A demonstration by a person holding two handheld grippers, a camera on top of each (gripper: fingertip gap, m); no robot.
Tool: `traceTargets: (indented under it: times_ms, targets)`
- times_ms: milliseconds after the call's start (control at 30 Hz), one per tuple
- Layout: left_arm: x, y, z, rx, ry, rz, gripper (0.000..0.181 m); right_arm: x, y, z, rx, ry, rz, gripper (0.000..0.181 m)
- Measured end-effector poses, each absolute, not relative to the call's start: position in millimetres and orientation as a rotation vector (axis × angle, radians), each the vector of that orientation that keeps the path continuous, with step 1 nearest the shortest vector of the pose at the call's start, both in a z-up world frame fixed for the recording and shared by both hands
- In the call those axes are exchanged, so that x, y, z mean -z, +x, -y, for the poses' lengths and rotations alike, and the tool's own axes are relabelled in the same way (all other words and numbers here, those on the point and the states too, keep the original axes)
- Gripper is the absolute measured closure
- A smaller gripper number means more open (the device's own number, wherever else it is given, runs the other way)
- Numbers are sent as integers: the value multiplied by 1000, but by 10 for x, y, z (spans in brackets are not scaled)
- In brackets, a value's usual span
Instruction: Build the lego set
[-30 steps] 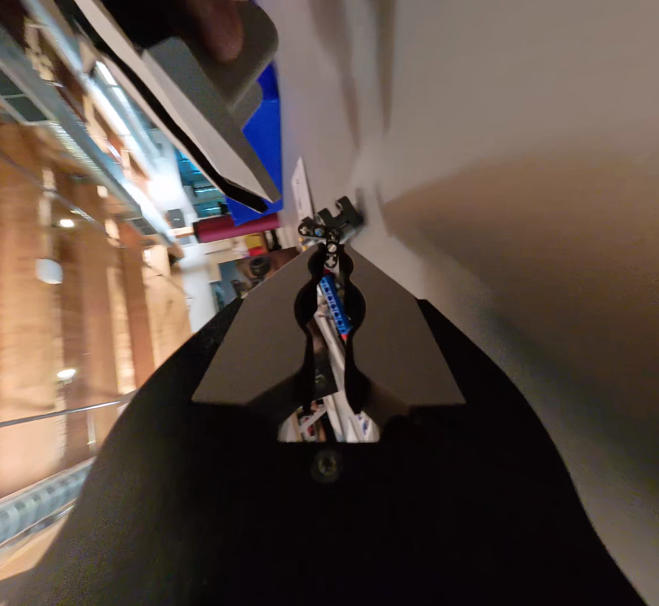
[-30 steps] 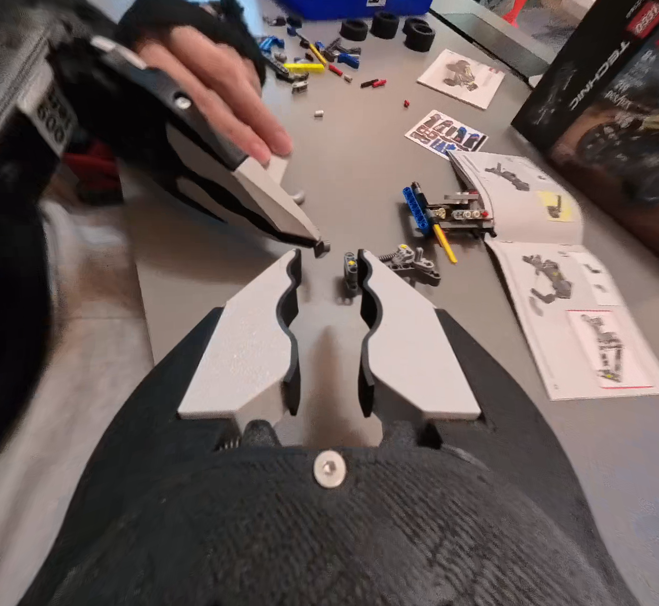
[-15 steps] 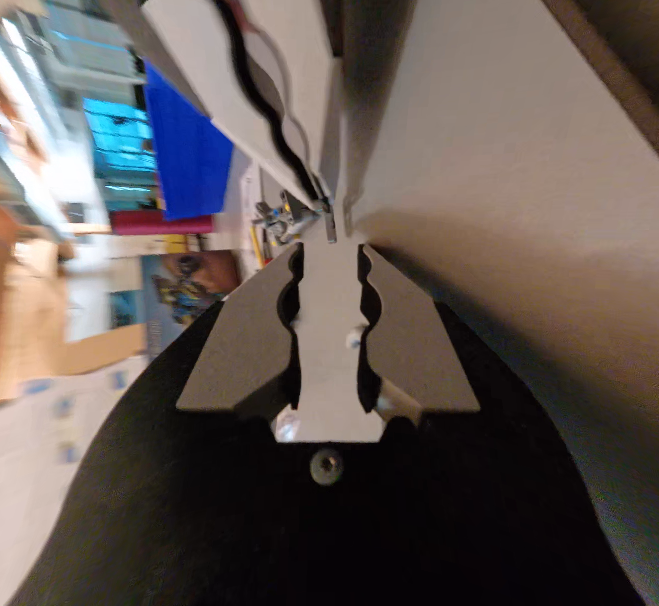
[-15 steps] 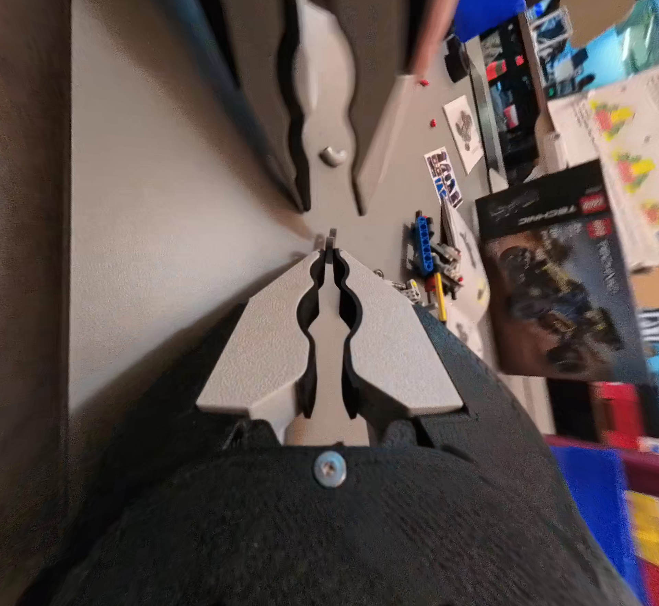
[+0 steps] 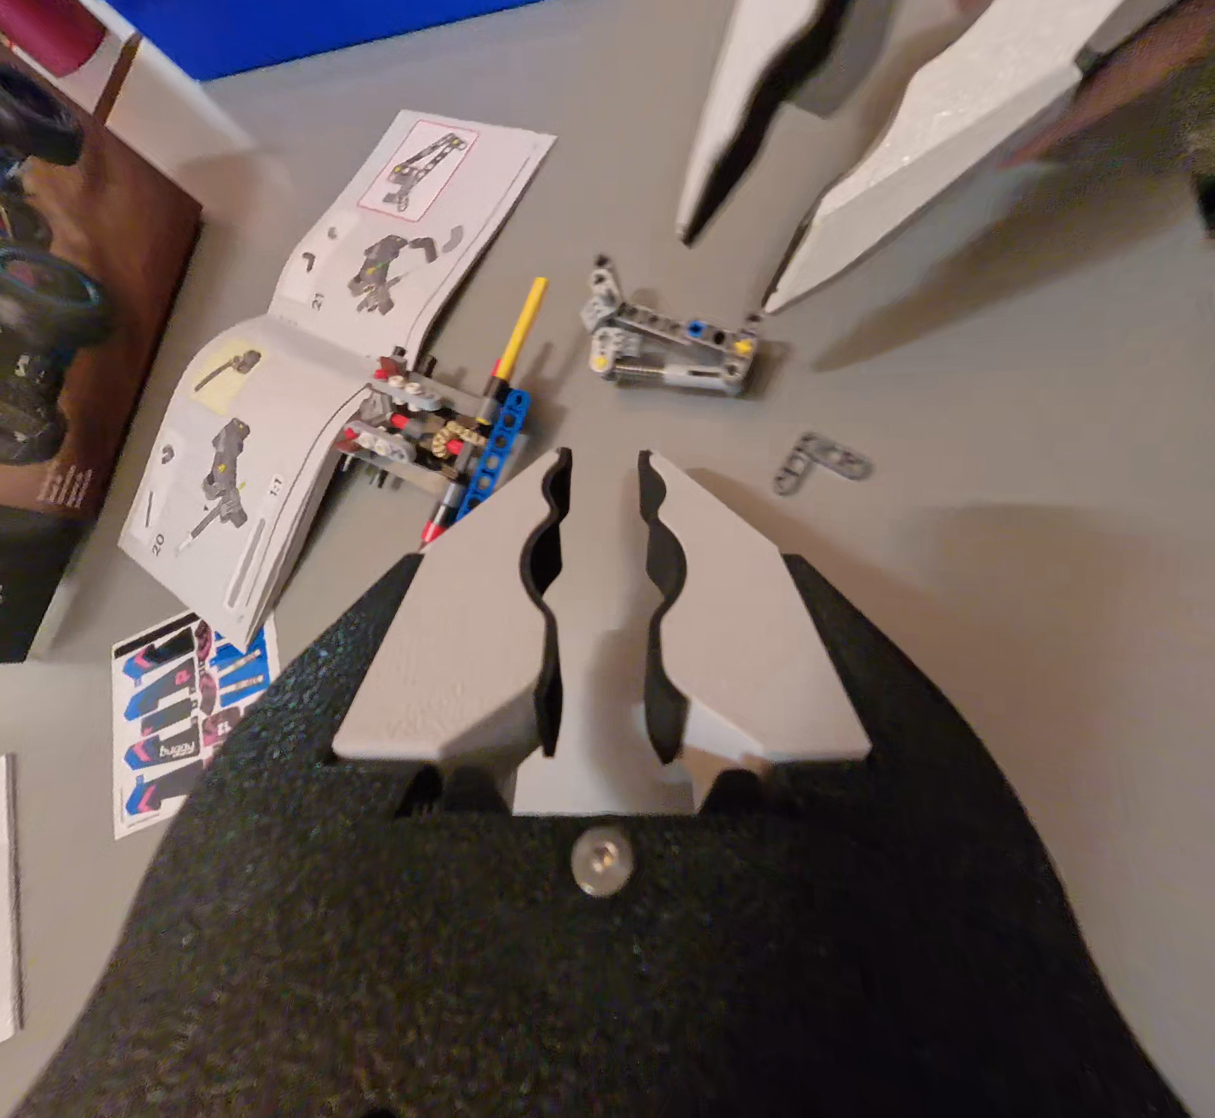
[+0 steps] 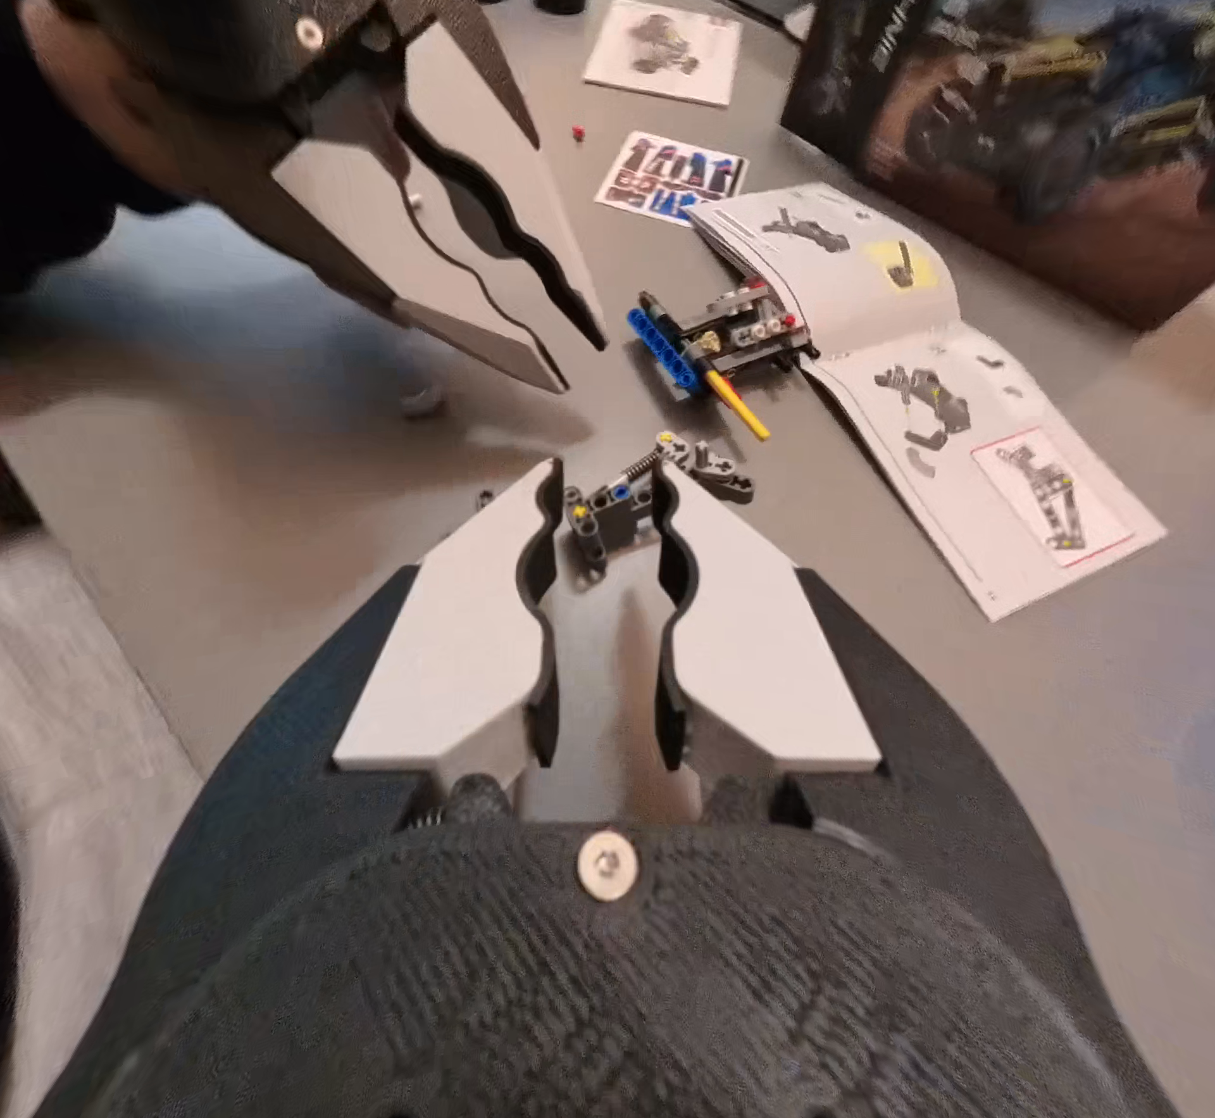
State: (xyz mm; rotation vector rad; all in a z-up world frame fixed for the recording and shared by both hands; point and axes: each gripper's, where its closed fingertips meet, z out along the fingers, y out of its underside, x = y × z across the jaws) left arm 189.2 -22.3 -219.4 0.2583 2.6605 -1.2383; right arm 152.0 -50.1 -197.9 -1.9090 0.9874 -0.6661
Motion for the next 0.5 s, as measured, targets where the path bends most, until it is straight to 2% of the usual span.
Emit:
traceTargets:
  times_ms: [67, 133, 167, 233, 300, 333, 500]
  targets:
    - [2236, 1992, 296, 1229, 187, -2672, 165, 2085, 1586, 515, 729, -1939, -1082, 147]
    - [2266, 2016, 353, 1248, 143, -2686, 166, 2260, 1617, 569, 787, -2024, -1172, 128]
    - [2274, 1997, 378, 1269, 139, -2694, 166, 2320, 1628, 573, 795, -2046, -1190, 126]
    - [2281, 1960, 414, 1303, 150, -2694, 166, 2420, 1620, 583, 798, -2103, -1185, 130]
    - [2284, 1917, 422, 1320, 172, -2699, 166, 2438, 1583, 547, 778, -2144, -1092, 155]
    - [2290, 1887, 416, 1325, 189, -2713, 166, 2444, 1577, 591, 796, -2164, -1067, 158]
    - [2396, 1793, 355, 1291, 262, -2800, 164, 2433, 1425, 699, 648, -2175, -839, 159]
